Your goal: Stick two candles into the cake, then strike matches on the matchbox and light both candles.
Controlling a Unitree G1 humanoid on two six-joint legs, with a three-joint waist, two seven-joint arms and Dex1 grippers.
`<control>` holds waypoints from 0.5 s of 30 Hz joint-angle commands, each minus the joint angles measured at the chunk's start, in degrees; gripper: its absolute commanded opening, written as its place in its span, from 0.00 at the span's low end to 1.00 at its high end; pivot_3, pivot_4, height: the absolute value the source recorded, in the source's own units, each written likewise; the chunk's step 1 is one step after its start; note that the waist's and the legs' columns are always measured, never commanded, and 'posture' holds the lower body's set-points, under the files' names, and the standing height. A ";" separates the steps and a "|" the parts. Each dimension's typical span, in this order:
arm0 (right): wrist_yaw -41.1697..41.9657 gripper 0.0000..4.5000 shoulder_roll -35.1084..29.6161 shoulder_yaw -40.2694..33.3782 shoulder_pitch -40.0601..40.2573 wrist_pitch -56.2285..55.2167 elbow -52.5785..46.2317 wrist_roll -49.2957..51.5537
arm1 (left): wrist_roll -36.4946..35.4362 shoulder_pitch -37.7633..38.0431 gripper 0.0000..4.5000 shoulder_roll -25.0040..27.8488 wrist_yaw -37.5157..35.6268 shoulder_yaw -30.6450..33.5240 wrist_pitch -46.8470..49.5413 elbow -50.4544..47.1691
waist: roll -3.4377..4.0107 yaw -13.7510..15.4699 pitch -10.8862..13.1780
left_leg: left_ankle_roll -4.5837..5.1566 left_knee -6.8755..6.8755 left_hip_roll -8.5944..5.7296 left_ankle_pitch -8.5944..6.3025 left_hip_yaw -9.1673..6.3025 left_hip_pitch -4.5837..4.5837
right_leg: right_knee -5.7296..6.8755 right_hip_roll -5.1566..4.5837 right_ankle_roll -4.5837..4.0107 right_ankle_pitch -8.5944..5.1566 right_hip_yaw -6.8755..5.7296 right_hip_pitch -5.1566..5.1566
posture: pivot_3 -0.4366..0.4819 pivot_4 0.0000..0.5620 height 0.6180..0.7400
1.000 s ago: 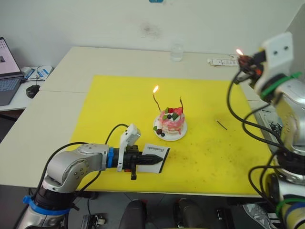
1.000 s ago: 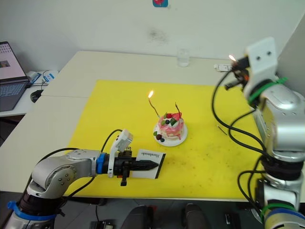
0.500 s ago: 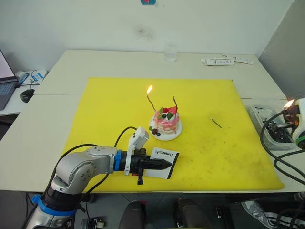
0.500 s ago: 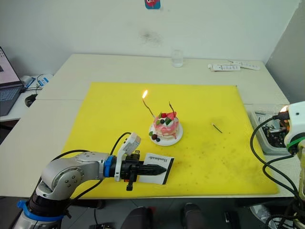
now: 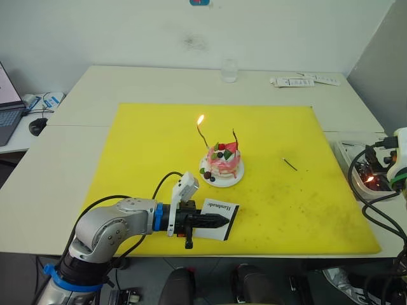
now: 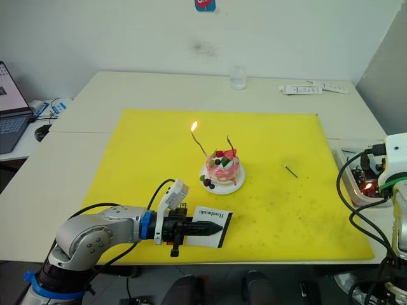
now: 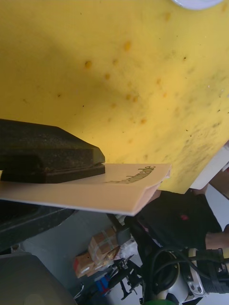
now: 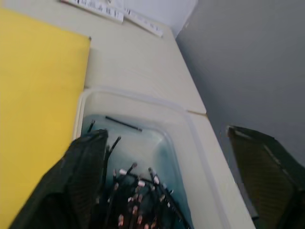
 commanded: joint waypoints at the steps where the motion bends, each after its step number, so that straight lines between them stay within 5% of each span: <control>1: 5.34 0.99 -3.26 -1.07 -2.47 -5.18 -7.41 4.58 | -1.46 -0.56 0.00 -0.26 0.20 1.20 -0.42 -1.60 | 0.09 -0.04 0.03 | 0.00 0.00 0.00 0.00 0.02 0.00 | 0.00 0.00 0.00 0.00 0.02 0.00 | 0.48 0.27 1.00; 9: 18.17 0.99 -0.66 4.73 6.92 -6.38 -13.78 16.84 | -2.01 -1.39 0.00 -0.09 0.42 1.73 0.48 -1.23 | 0.03 0.20 0.01 | 0.00 -0.01 0.05 0.00 -0.10 -0.02 | -0.03 0.02 0.01 -0.03 -0.11 0.06 | 0.48 0.27 1.00; 15: 17.77 0.99 2.69 15.48 7.14 -15.92 -1.68 10.80 | -3.28 -1.90 0.00 0.42 1.34 2.27 1.70 -2.03 | 0.02 0.02 0.01 | 0.00 0.08 0.02 0.00 0.01 0.01 | -0.02 -0.05 0.10 0.04 -0.01 0.07 | 0.48 0.27 1.00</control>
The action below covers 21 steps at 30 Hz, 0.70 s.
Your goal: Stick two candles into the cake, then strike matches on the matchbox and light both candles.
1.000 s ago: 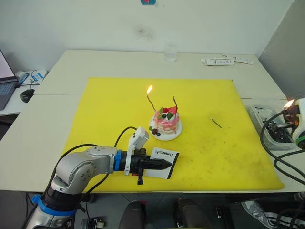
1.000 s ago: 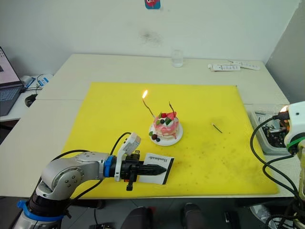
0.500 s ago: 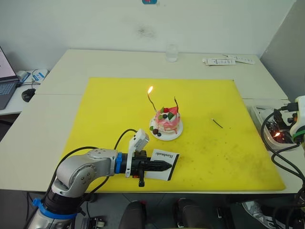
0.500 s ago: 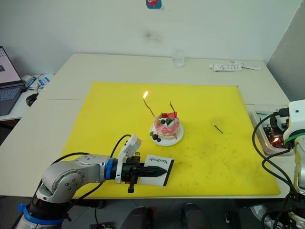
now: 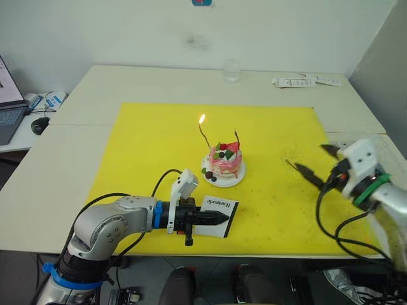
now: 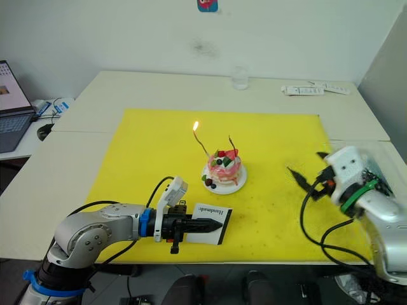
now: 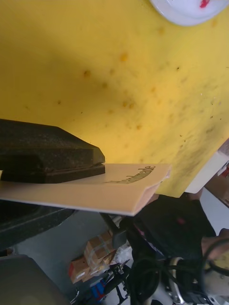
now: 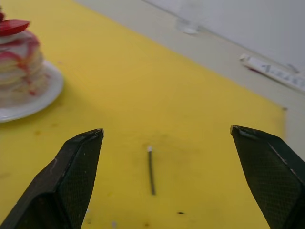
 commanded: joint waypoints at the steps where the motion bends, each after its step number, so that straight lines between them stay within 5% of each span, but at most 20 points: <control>1: -0.82 0.99 0.26 3.09 -2.85 -5.32 7.22 -3.37 | -1.90 -0.86 0.00 0.48 0.44 1.61 0.45 -2.20 | 0.00 -0.02 0.00 | 0.00 0.01 -0.02 0.00 0.03 0.01 | 0.00 -0.01 0.00 0.02 0.01 0.00 | 0.48 0.27 1.00; 15: -5.93 0.99 6.41 6.42 -13.84 -8.08 26.86 -5.76 | -3.24 0.01 0.00 1.90 1.54 3.11 0.98 -3.27 | 0.01 0.08 0.00 | 0.00 -0.08 0.02 0.00 -0.04 -0.03 | 0.00 0.04 -0.06 -0.01 -0.03 -0.04 | 0.48 0.27 1.00; 18: -6.77 0.86 6.83 7.41 -13.64 -7.15 27.05 -6.51 | -2.92 0.36 0.00 2.07 1.44 3.13 0.58 -3.10 | 0.01 0.08 0.00 | 0.00 -0.06 0.02 0.00 -0.04 -0.02 | 0.02 0.04 -0.05 -0.01 -0.02 -0.04 | 0.48 0.27 1.00; 21: -6.87 0.61 7.24 7.84 -12.99 -5.83 25.78 -5.79 | -2.48 0.70 0.00 2.14 1.28 2.98 0.10 -2.86 | 0.01 0.08 0.00 | 0.00 -0.03 0.02 0.00 -0.04 0.00 | 0.05 0.03 -0.05 -0.01 -0.02 -0.02 | 0.48 0.27 1.00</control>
